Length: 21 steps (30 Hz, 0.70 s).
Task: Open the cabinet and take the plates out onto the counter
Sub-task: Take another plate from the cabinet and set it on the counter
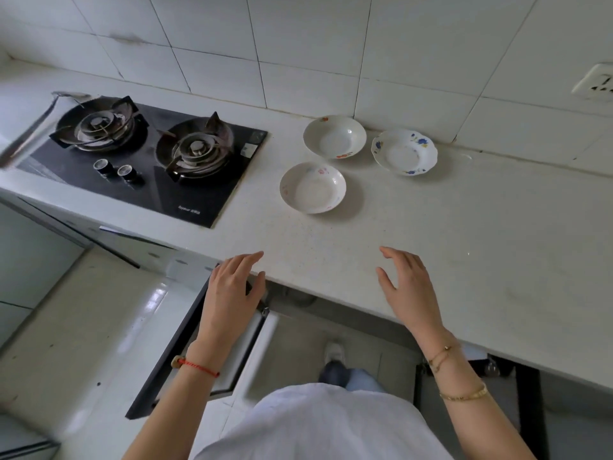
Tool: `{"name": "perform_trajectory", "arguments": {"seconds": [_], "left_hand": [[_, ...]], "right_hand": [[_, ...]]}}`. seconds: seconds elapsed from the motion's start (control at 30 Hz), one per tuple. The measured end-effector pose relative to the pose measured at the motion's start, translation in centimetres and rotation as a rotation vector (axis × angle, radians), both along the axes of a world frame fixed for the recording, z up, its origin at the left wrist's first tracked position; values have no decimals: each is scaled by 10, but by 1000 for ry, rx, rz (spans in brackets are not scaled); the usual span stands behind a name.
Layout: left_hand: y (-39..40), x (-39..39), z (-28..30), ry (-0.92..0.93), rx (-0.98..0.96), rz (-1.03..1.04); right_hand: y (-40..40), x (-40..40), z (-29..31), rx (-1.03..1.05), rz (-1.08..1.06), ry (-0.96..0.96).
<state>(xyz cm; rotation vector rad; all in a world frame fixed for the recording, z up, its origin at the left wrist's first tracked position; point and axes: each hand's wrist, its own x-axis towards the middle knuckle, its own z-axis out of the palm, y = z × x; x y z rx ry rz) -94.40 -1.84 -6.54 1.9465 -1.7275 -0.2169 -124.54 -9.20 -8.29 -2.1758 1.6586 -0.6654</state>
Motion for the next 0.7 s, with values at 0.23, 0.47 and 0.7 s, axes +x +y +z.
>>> {"name": "perform_trajectory", "arguments": {"seconds": [0.23, 0.47, 0.7], "left_hand": [[116, 23, -4, -26, 23, -32], [235, 29, 3, -1, 56, -68], [312, 33, -5, -5, 123, -70]], "right_hand": [[120, 17, -7, 11, -47, -52], [247, 24, -11, 41, -40, -34], [322, 15, -12, 71, -54, -10]]}}
